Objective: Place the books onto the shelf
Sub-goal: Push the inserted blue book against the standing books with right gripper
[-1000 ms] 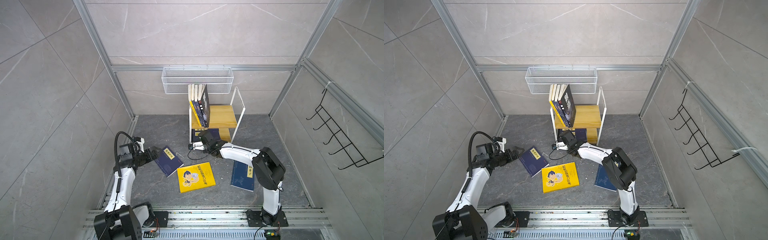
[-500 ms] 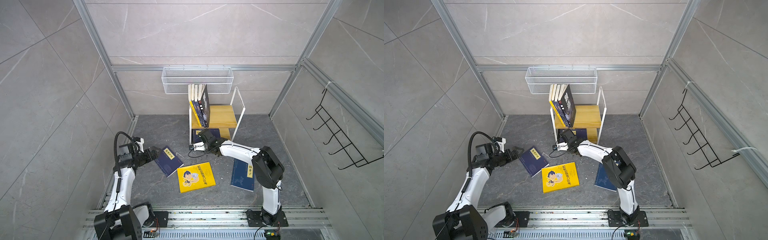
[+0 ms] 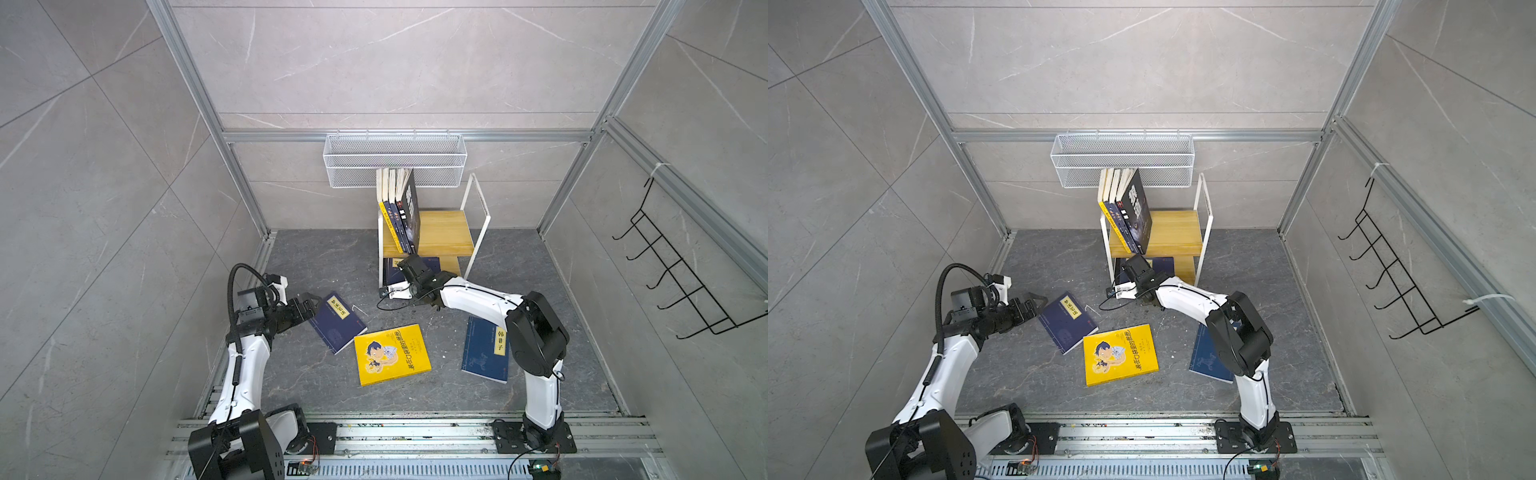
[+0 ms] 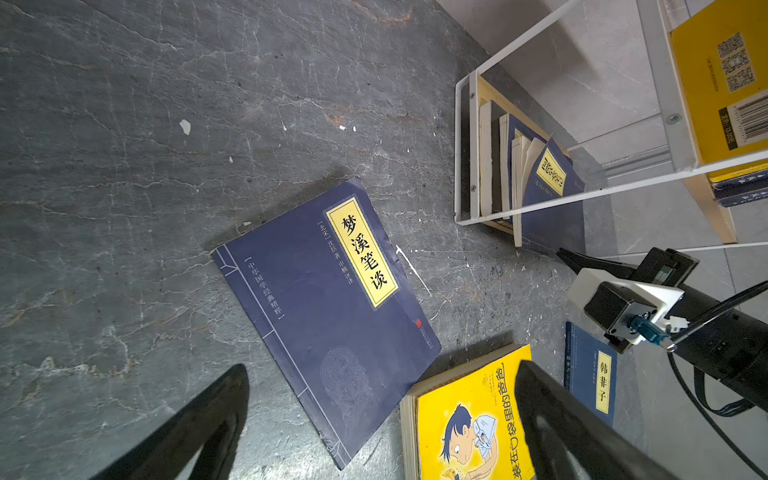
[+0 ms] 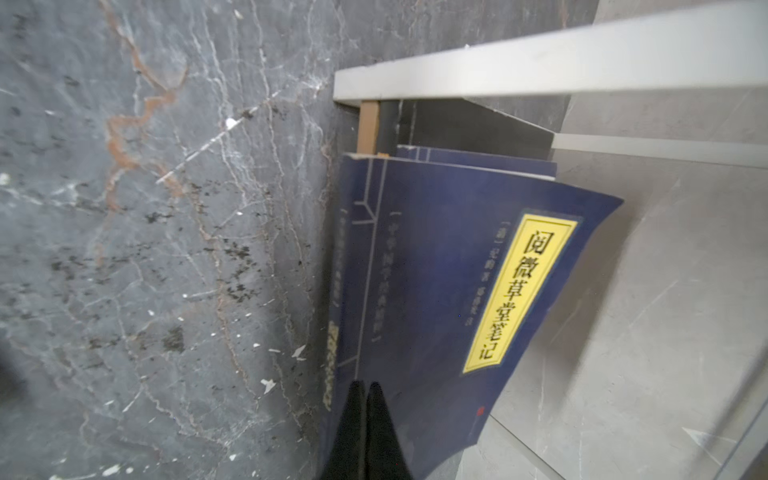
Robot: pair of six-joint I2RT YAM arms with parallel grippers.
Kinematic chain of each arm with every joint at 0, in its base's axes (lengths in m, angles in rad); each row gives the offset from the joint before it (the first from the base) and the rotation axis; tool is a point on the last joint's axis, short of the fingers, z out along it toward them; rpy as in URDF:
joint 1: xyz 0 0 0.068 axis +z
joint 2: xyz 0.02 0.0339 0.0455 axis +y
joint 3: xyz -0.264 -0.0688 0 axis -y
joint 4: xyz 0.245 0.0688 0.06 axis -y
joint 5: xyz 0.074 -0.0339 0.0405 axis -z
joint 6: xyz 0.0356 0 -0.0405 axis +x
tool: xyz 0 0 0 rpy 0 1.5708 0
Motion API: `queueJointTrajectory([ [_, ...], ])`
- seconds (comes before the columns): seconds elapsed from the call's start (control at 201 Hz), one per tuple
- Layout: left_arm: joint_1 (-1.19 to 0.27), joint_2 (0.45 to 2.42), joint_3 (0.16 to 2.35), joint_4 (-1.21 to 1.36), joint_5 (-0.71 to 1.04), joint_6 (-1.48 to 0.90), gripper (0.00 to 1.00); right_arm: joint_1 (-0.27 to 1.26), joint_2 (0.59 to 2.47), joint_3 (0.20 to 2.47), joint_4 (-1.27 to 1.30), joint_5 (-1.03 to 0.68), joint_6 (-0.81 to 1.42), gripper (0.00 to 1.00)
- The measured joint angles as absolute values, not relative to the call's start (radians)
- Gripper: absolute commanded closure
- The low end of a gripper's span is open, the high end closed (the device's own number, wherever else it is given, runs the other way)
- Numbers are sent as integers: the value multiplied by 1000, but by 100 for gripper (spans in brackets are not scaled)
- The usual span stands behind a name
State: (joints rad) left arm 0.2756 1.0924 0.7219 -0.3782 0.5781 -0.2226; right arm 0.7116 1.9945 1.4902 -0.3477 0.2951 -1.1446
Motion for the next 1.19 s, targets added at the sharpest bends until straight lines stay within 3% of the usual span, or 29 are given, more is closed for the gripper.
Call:
queueJointTrajectory([
  [0.1,276,1092,722,-378,578,-223,0,706,2001,1500,-343,295,-1149,97],
  [0.314,276,1092,722,-378,578,-223,0,704,2006,1523,-398,284,-1133,60],
  [0.473,277,1092,722,-378,578,-223,0,700,1987,1522,-468,257,-1124,51],
  [0.931,282,1092,722,-378,579,-223,0,669,1994,1472,-379,299,-1150,58],
  [1.19,282,1092,722,-378,579,-223,0,666,2025,1473,-355,303,-1171,68],
])
